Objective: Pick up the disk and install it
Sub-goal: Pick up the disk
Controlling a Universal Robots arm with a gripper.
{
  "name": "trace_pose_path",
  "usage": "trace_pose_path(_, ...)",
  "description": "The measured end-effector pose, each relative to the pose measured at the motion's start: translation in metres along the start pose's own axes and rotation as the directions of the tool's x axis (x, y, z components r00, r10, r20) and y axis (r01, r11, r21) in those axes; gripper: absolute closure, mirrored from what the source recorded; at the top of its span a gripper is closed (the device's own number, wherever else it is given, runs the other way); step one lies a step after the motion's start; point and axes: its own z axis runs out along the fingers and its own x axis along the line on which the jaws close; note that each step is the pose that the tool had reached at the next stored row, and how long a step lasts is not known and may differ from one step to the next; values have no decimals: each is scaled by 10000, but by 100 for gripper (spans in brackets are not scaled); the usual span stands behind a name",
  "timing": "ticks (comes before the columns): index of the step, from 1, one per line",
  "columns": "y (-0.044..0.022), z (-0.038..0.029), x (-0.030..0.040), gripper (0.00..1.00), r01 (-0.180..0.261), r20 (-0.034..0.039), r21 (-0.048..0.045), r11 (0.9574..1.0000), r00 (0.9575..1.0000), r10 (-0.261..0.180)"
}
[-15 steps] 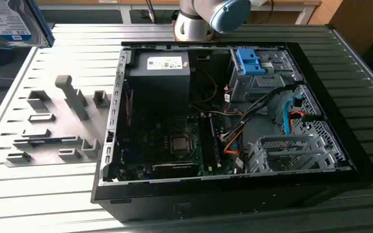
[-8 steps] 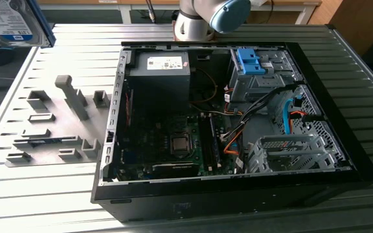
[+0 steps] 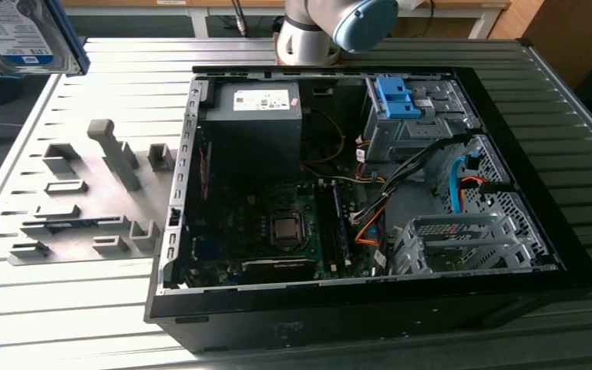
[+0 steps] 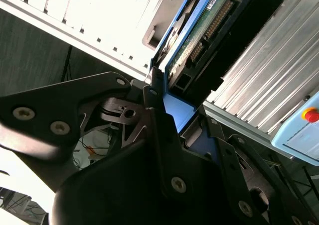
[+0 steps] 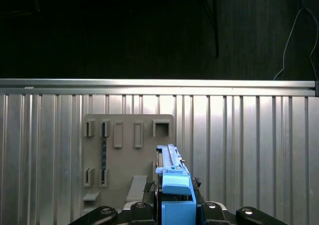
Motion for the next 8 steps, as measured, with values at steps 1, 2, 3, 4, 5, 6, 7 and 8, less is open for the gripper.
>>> trace_pose_path(1, -2, 0, 0, 63, 0, 0, 0, 10000, 10000, 0)
trace_pose_path(2, -5, 0, 0, 63, 0, -1, 0, 10000, 10000, 0)
trace_pose_path(3, -9, 0, 0, 63, 0, -1, 0, 10000, 10000, 0)
trace_pose_path(4, -12, 0, 0, 63, 0, -1, 0, 10000, 10000, 0)
trace_pose_path(5, -16, 0, 0, 63, 0, 0, 0, 10000, 10000, 0)
trace_pose_path(6, -20, -1, 0, 63, 0, 0, 0, 10000, 10000, 0)
trace_pose_path(7, -25, 0, 0, 63, 0, 0, 0, 10000, 10000, 0)
trace_pose_path(8, -30, -1, 0, 63, 0, -1, 0, 10000, 10000, 0)
